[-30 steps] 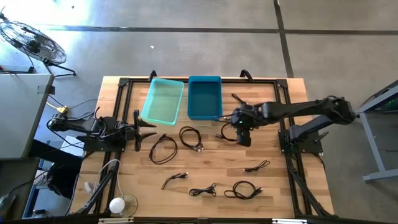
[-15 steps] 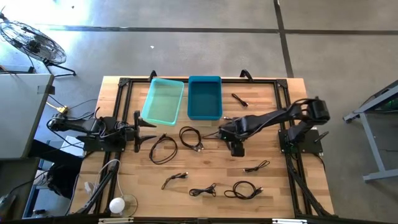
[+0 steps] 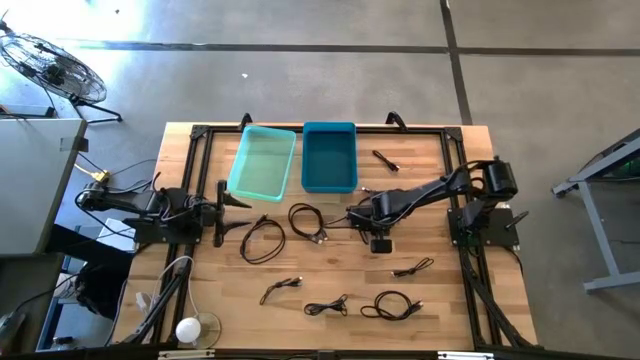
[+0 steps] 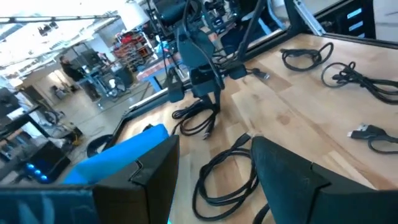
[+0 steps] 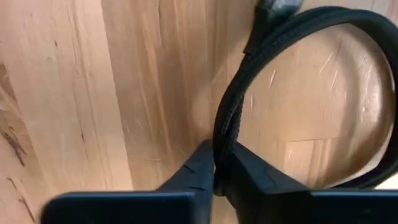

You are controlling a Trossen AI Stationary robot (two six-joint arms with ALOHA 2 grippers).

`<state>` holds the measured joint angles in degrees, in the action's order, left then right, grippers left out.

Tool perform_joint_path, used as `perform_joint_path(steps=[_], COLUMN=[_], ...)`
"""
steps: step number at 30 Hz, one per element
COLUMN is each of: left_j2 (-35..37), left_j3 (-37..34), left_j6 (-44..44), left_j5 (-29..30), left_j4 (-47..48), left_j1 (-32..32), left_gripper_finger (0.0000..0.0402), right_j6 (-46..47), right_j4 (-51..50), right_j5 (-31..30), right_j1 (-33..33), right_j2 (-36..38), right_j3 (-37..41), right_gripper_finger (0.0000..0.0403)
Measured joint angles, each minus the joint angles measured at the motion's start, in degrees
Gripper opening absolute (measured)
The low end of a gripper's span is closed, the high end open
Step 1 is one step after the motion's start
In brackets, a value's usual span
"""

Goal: Pick & Place USB Port
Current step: Put the black HDMI cable into the blue bin

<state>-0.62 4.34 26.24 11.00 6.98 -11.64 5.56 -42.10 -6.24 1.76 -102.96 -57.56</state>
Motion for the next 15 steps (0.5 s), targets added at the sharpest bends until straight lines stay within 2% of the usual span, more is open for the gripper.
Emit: perform_joint_path(steps=[6,9,12,15], left_j2=[0.0,0.0,0.0,0.0], left_j3=[-0.2,-0.2,-0.2,-0.2], left_j6=[3.1,3.4,3.3,3.3], left_j5=[1.9,2.0,1.6,2.0], left_j4=[-4.7,-5.0,-4.9,-5.6], left_j1=[0.0,0.0,0.0,0.0], left_gripper_finger=[0.0202,0.0202,0.0202,0.0202], right_j6=[-0.5,-0.5,-1.5,-1.4], right_j4=[-0.7,-3.6,-9.9,-17.6], right_j5=[-0.9,-2.5,-6.2,-13.2], right_j1=[1.0,1.3,2.2,3.3], right_j2=[1.9,3.0,3.1,3.1], right_j3=[0.0,-2.6,-7.3,-14.0], right_gripper_finger=[0.001,0.001,0.001,0.001])
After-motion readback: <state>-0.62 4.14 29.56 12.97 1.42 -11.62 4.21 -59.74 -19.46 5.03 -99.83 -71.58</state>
